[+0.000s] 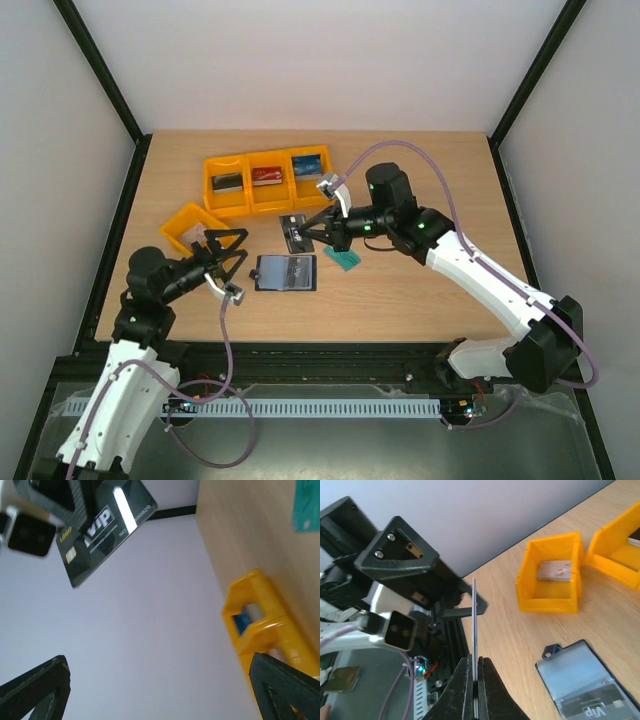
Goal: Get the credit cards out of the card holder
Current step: Place the credit card in the storage box.
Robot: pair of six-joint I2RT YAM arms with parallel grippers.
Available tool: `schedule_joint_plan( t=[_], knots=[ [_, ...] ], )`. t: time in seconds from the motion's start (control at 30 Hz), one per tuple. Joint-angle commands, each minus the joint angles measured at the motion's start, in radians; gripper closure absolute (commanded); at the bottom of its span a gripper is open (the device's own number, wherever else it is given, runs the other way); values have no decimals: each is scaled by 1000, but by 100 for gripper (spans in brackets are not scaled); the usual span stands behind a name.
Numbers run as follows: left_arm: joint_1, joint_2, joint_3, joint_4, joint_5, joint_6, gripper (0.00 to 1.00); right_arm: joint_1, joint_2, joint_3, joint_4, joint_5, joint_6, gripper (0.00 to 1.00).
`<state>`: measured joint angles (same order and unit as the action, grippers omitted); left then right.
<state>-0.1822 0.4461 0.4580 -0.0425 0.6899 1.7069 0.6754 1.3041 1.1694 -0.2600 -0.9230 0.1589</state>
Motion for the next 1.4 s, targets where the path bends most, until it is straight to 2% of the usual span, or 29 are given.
schedule_joint_plan(
  t=[0.0, 0.2, 0.33, 0.43, 0.5, 0.73, 0.8, 0.9, 1.0, 1.1, 1.13, 1.17, 1.23, 1.27, 1.37],
  knots=[
    [-25, 56, -46, 400, 153, 380, 2, -2, 24, 19, 45, -90, 31, 98],
    [-76, 94, -125, 466, 176, 526, 4, 13, 91, 24, 126, -134, 101, 98],
    [-118, 133, -126, 409, 143, 640, 15, 43, 131, 55, 151, -168, 103, 98],
    [-157, 162, -142, 489, 52, 619, 20, 64, 151, 77, 126, -160, 76, 98],
    [-178, 167, -134, 488, 7, 599, 24, 70, 163, 76, 124, -159, 78, 98],
    [-268, 186, -131, 520, -99, 571, 57, 107, 190, 93, 112, -180, 62, 98],
    [-299, 197, -131, 559, -126, 556, 70, 110, 190, 99, 93, -177, 45, 98],
    [-341, 194, -132, 583, -166, 530, 96, 109, 179, 95, 93, -159, 39, 98],
    [-375, 170, -134, 558, -212, 488, 98, 110, 172, 97, 96, -150, 43, 98],
    [-405, 131, -124, 446, -291, 429, 98, 95, 164, 94, 114, -94, 77, 98],
    [-416, 116, -100, 361, -331, 417, 98, 81, 162, 88, 125, -68, 98, 90],
    [-432, 103, -76, 274, -378, 400, 98, 63, 159, 81, 140, -28, 134, 68],
    [-477, 90, -37, 168, -480, 325, 98, 13, 148, 50, 186, 23, 207, 31],
    [-502, 94, -21, 133, -566, 286, 98, -14, 138, 34, 201, 54, 241, 2],
    [-551, 162, 62, 48, -776, 119, 98, -82, 99, -4, 203, 183, 281, 1]
  ],
)
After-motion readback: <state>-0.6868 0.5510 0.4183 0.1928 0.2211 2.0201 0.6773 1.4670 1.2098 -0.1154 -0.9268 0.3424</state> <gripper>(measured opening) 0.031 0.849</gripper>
